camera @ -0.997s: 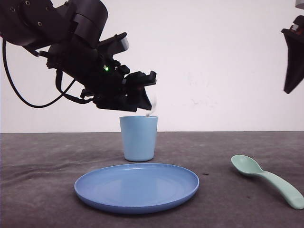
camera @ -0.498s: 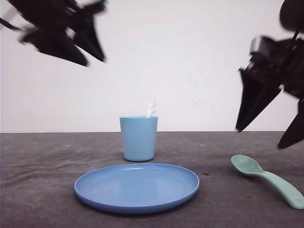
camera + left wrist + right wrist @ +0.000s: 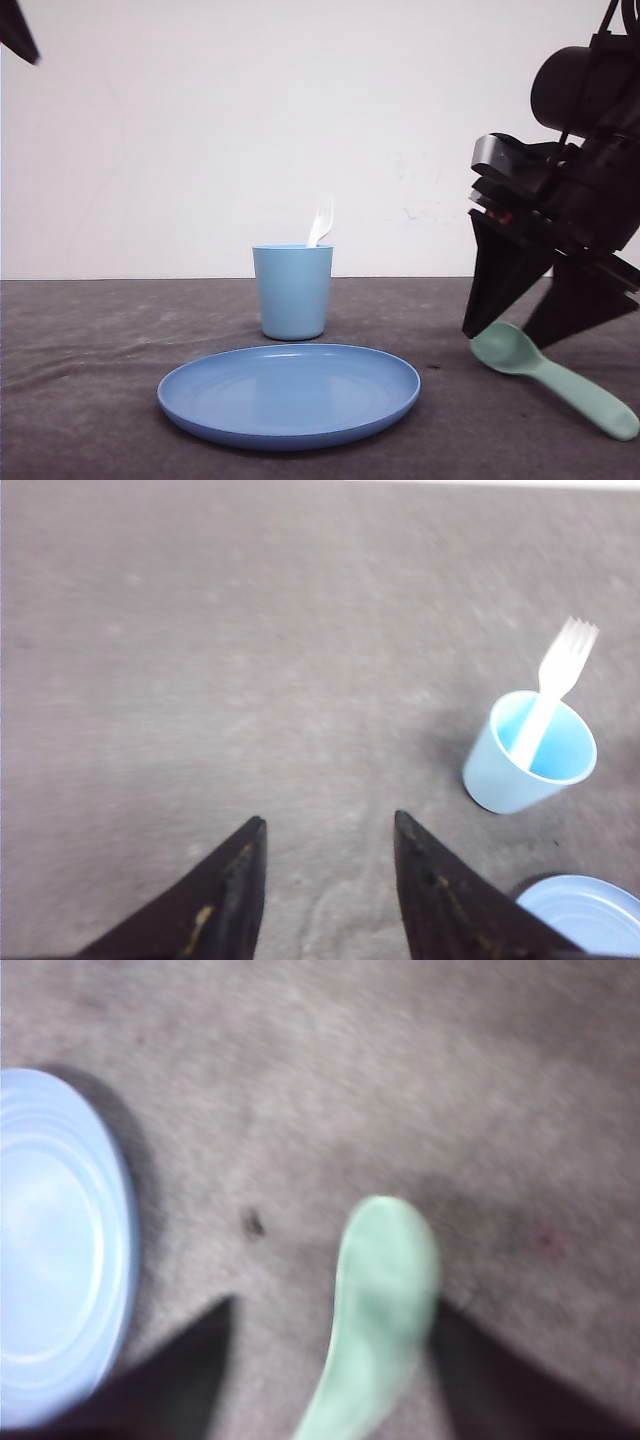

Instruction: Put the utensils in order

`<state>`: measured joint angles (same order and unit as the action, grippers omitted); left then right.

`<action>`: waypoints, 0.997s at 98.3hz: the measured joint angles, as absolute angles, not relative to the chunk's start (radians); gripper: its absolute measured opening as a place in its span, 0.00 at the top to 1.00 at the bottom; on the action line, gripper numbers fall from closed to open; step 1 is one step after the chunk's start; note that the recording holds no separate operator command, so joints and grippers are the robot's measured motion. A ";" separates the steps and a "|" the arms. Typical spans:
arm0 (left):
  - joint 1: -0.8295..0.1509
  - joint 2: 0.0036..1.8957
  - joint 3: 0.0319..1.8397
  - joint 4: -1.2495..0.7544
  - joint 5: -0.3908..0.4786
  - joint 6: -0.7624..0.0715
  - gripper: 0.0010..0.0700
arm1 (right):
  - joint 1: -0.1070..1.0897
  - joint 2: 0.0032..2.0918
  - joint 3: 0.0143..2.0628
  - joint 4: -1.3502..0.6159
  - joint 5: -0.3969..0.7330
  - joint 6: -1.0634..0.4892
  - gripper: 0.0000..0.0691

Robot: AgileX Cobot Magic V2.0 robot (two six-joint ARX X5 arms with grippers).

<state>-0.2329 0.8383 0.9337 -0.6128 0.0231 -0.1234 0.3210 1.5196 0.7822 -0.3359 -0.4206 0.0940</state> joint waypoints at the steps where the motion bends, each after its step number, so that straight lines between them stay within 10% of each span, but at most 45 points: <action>1: -0.232 0.835 0.934 -0.614 0.023 -0.123 0.68 | 0.321 1.520 0.782 -0.336 -0.416 0.094 0.68; 29: -0.227 0.778 0.934 -0.668 0.023 -0.123 0.68 | 0.322 1.520 0.782 -0.347 -0.361 0.094 0.97; 98: -0.227 0.775 0.934 -0.693 0.023 -0.123 0.68 | 0.458 1.472 1.003 0.099 -0.505 0.191 0.98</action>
<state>-0.2268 0.7750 0.9337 -0.6930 0.0235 -0.1230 0.4583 1.4715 1.0035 0.0986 -0.5049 0.1909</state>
